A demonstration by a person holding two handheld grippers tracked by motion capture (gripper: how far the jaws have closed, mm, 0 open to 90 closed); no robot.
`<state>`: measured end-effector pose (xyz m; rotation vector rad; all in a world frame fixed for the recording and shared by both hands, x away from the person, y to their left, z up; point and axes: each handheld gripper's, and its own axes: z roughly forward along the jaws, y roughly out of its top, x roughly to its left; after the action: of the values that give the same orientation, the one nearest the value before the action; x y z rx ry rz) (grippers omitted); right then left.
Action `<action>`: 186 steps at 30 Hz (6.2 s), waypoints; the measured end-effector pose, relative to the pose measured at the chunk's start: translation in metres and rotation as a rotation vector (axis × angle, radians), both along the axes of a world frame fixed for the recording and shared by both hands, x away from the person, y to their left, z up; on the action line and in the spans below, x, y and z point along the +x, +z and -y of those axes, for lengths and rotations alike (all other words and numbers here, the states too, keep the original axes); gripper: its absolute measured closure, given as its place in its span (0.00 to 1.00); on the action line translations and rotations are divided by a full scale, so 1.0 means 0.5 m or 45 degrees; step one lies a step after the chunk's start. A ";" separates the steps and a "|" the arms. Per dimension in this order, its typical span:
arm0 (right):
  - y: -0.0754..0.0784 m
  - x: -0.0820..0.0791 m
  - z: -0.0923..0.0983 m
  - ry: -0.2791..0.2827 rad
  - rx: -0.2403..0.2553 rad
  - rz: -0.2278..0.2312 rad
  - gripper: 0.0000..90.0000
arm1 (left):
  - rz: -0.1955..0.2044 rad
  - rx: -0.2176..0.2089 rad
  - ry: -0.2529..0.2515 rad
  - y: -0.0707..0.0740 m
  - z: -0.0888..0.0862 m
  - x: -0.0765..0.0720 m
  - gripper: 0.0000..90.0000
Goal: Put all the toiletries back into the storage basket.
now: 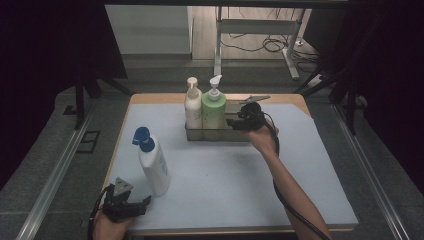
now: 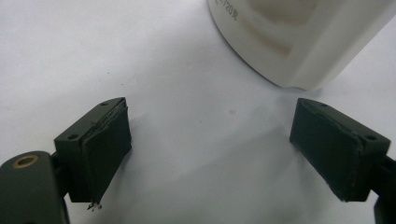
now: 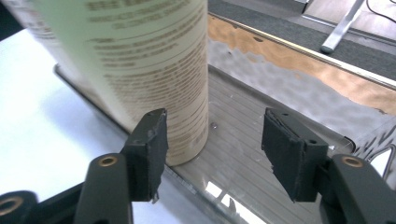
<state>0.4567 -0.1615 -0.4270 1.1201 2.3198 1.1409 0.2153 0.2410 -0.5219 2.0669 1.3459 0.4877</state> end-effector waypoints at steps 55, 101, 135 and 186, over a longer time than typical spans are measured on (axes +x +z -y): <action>-0.001 -0.274 0.177 0.137 -0.081 0.029 0.00 | -0.004 -0.002 -0.003 0.001 -0.001 0.001 0.13; -0.190 -0.307 0.225 0.048 -0.150 -0.087 0.00 | -0.009 -0.108 -0.086 0.025 -0.011 0.031 0.96; -0.190 -0.307 0.224 0.048 -0.154 -0.086 0.00 | -0.061 -0.078 -0.236 0.020 0.079 0.078 1.00; -0.189 -0.307 0.222 0.038 -0.157 -0.093 0.00 | 0.014 -0.004 -0.238 0.020 0.104 0.071 0.27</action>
<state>0.3032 -0.2727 -0.5217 1.1032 2.4332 0.9669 0.2506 0.1891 -0.5119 2.1586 1.1321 0.4141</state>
